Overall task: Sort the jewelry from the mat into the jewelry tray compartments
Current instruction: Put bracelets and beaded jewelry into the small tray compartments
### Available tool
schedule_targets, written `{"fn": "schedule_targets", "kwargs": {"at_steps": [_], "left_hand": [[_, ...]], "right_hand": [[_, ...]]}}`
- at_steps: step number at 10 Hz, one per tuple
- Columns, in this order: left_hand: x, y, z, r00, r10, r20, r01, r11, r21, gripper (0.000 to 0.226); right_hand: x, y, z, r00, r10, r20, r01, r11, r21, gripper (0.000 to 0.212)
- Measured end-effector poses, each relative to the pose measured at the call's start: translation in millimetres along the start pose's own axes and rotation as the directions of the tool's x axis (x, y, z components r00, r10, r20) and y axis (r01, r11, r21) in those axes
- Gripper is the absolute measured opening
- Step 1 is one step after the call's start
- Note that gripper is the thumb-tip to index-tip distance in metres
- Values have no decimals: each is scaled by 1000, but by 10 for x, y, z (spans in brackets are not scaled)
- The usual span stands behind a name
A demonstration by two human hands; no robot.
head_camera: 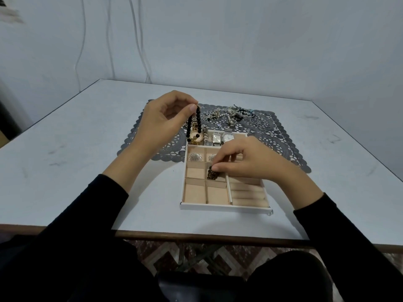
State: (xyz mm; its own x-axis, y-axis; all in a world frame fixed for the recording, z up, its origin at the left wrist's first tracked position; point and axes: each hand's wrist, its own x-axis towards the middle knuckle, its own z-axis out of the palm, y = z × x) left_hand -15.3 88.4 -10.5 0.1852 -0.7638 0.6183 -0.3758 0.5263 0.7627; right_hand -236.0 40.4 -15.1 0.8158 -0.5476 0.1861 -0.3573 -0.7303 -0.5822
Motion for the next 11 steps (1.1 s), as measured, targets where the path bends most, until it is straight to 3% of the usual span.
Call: {"fn": "schedule_targets", "kwargs": {"at_steps": [3,6,9,10,11], "left_hand": [[-4,-10,13,1000,0,7,0,1000,23,8],[-12,-17,18,1000,-4,3,4,1000,25,10],[-41,1,12,1000,-1,2,1,1000,7,8],[-64,16,12,1000,1,5,-1,1000,-4,8],[-85,29,23,1000,-3,16,3,1000,-23,9]], "right_hand": [[20,31,-20,998,12,57,-8,998,-64,11],[31,18,-50,993,73,91,-73,997,-5,13],[-28,3,-53,995,48,85,-46,999,-28,17],[-108,40,-77,995,74,-64,-65,989,133,18],[-157,156,-86,940,177,-293,-94,956,276,17]]}}
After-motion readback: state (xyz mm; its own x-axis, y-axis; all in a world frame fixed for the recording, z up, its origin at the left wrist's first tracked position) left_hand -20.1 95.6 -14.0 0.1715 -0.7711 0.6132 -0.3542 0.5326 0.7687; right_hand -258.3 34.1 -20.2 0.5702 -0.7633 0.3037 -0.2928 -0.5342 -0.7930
